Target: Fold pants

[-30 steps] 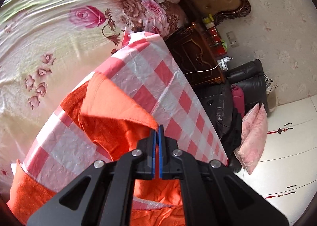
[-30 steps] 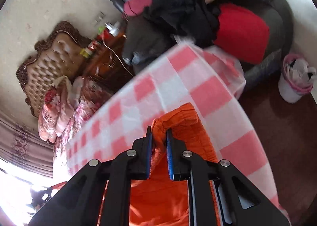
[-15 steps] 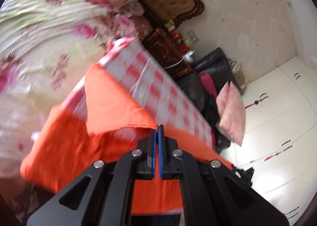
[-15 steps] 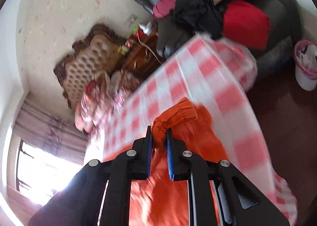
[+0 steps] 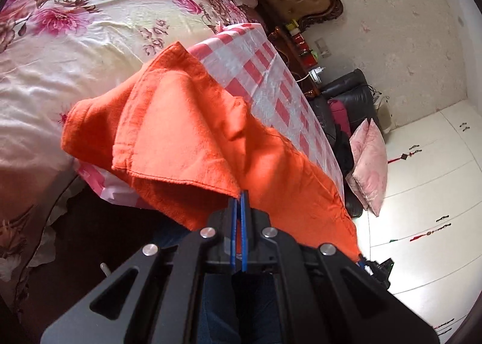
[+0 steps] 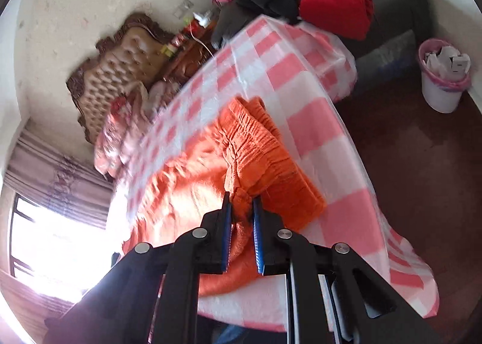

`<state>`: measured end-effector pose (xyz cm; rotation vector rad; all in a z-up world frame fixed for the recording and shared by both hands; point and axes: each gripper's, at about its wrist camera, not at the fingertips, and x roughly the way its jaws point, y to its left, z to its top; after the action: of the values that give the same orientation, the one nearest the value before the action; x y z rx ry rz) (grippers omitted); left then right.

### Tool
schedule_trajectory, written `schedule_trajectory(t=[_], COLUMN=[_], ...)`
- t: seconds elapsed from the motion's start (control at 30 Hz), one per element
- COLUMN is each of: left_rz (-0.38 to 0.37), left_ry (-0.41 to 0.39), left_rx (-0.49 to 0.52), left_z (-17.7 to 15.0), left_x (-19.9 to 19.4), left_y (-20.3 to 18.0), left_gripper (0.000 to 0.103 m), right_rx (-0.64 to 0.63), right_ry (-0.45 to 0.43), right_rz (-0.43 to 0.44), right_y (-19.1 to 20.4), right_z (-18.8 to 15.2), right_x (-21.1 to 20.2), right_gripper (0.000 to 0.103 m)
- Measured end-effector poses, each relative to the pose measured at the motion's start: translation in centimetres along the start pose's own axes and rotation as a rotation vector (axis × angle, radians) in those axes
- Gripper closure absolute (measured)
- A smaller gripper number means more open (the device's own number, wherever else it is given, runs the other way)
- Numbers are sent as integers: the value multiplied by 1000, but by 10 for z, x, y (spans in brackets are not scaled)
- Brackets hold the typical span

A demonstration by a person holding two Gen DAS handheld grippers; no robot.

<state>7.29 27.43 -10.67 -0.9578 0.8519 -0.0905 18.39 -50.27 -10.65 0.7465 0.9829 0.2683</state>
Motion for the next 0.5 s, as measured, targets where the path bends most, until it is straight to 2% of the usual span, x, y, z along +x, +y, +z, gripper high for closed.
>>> schedule_trajectory(t=[0.1, 0.23, 0.3, 0.4, 0.5], left_rz=[13, -6, -3, 20, 55], left_ry=[14, -22, -41, 13, 26], left_rx=[-59, -60, -24, -55, -81], left_z=[0, -3, -1, -1, -10], left_x=[1, -16, -24, -10, -4], left_y=[15, 12, 4, 15, 30], left_gripper=[102, 102, 102, 102, 102], right_rx=[36, 36, 12, 0, -17], right_ry=[69, 53, 38, 79, 47], right_rz=[-41, -13, -7, -124, -154], right_y=[-18, -12, -7, -12, -8], right_z=[-8, -16, -18, -20, -30], right_x=[16, 5, -2, 17, 11], right_gripper=[90, 90, 90, 90, 90])
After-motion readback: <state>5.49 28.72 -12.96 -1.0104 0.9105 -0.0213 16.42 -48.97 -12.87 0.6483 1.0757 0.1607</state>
